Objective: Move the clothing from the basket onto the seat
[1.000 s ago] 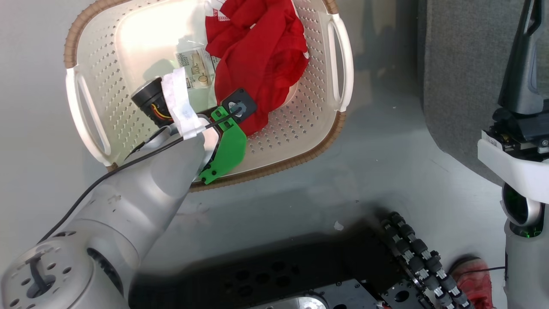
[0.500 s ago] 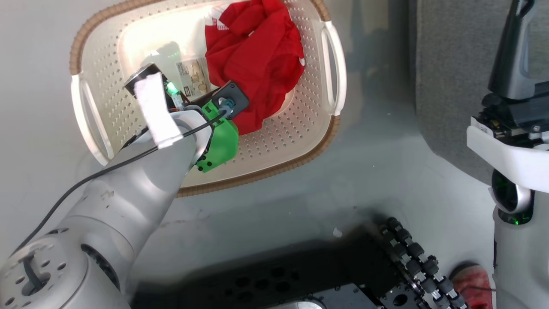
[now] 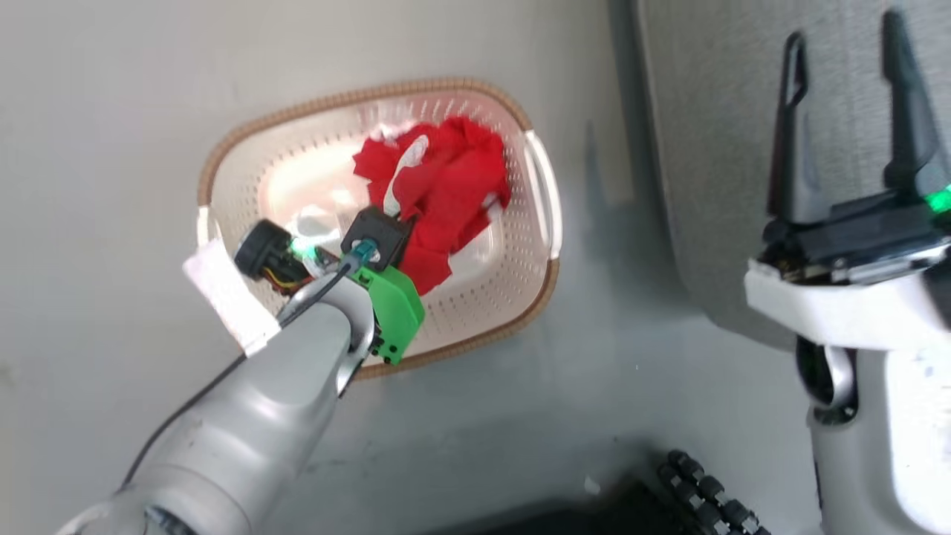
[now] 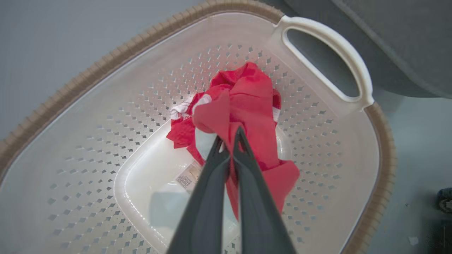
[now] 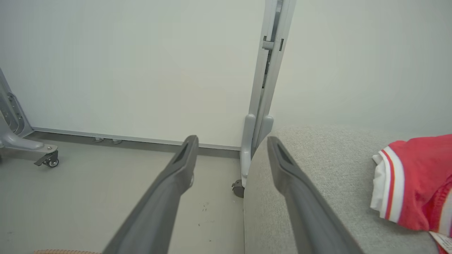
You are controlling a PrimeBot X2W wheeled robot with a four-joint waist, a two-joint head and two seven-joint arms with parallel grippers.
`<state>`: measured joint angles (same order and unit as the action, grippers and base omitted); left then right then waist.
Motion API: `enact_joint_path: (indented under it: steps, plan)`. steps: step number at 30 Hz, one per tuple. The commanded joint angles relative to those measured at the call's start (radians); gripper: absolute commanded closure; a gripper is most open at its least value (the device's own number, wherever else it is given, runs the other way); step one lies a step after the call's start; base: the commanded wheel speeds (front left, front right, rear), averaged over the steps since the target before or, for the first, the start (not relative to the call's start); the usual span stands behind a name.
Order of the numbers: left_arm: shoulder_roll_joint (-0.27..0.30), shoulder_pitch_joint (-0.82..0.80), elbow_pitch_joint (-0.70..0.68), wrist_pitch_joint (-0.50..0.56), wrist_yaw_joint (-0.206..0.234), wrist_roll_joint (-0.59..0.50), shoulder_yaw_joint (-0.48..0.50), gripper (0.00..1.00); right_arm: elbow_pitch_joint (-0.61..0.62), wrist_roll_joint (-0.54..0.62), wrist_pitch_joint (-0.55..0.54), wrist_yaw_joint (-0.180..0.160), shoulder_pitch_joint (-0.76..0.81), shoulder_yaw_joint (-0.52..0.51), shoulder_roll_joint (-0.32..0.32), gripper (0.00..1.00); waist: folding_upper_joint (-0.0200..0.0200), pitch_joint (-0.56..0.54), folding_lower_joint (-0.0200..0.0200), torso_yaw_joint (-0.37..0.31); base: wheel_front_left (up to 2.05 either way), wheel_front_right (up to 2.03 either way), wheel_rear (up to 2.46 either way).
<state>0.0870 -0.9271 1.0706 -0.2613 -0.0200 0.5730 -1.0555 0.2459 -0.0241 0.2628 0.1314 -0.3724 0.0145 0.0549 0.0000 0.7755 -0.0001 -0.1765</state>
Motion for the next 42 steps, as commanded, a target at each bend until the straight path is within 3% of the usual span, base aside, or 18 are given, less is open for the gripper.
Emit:
enact_joint_path:
  steps: [1,9,19,31,42]
  plan:
    - [0.021,0.048,-0.037,-0.004,0.011,0.008,0.023,1.0,-0.015,-0.005,0.003,-0.001,0.039,0.012,-0.001,0.0,0.0,-0.223,0.0001,-0.008,0.0,0.0,0.0]
    - [0.088,0.247,-0.3,-0.004,0.058,-0.053,0.205,1.0,-0.121,-0.035,0.003,-0.001,0.197,0.135,-0.003,0.0,0.0,-0.515,0.0001,-0.017,0.0,0.0,0.0]
    - [0.119,0.427,-0.54,-0.004,0.096,-0.159,0.344,1.0,-0.216,-0.043,0.003,-0.001,0.32,0.242,-0.003,0.0,0.0,-0.723,0.0001,-0.028,0.0,0.0,0.0]
    - [0.122,0.543,-0.789,-0.005,0.113,-0.223,0.433,1.0,-0.257,-0.055,0.003,-0.001,0.374,0.297,0.014,0.0,0.0,-0.787,0.0001,-0.014,0.0,0.0,0.0]
    - [0.089,0.5,-0.936,0.033,0.098,-0.244,0.385,1.0,-0.323,-0.076,0.003,-0.001,0.329,0.392,0.046,0.0,0.0,-0.766,0.0001,0.028,0.0,0.0,0.0]
